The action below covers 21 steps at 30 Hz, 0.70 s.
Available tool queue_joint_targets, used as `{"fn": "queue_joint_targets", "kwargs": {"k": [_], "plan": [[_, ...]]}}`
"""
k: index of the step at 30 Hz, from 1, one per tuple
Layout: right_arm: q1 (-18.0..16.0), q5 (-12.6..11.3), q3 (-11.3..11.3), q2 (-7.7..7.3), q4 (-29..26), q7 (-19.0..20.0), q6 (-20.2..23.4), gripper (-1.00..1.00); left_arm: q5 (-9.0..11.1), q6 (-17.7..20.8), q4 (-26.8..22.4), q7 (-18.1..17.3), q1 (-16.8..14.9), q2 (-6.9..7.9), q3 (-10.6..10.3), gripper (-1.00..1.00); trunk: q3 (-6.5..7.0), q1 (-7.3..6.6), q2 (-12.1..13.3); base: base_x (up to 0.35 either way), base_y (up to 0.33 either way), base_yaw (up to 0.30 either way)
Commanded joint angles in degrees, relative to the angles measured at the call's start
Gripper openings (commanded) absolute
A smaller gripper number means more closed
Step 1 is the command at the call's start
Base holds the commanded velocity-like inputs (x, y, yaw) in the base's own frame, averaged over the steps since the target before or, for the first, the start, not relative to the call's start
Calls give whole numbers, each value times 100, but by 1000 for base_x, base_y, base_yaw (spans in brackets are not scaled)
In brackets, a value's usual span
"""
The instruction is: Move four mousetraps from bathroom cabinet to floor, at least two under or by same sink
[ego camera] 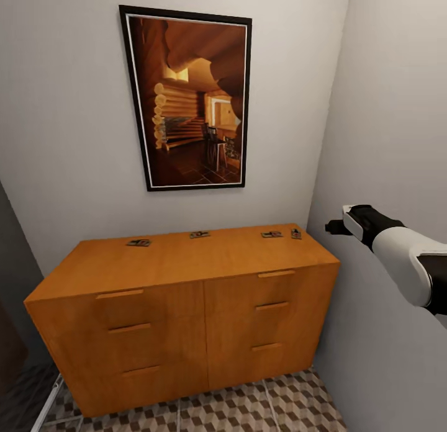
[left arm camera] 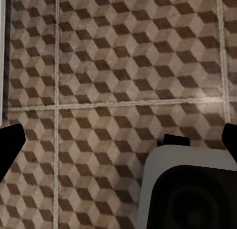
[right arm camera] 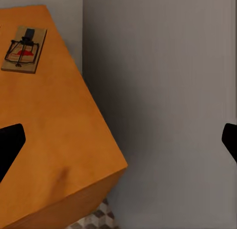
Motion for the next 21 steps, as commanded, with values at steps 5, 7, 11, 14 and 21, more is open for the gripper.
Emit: {"fn": "queue_joint_targets", "kwargs": {"k": [5, 7, 11, 14, 21], "plan": [[-4, 1, 43, -3, -9, 2, 38, 100, 6, -38, 23, 0, -10, -3, 11, 100, -6, 0, -4, 10, 156, -15], [-5, 1, 43, -3, -9, 2, 38, 100, 6, -38, 23, 0, -10, -5, 11, 100, -6, 0, -4, 55, 220, -5], [-6, 1, 43, -1, -9, 2, 38, 100, 7, -38, 23, 0, -10, -4, 11, 100, -6, 0, -4, 65, 146, -2], [-4, 1, 43, 2, -9, 2, 38, 100, 7, -38, 23, 0, -10, -4, 11, 100, -6, 0, -4, 38, 60, -1], [-4, 1, 43, 13, -9, 2, 38, 100, 7, -38, 23, 0, -11, -5, 11, 100, -6, 0, -4, 12, 19, 0]]}}
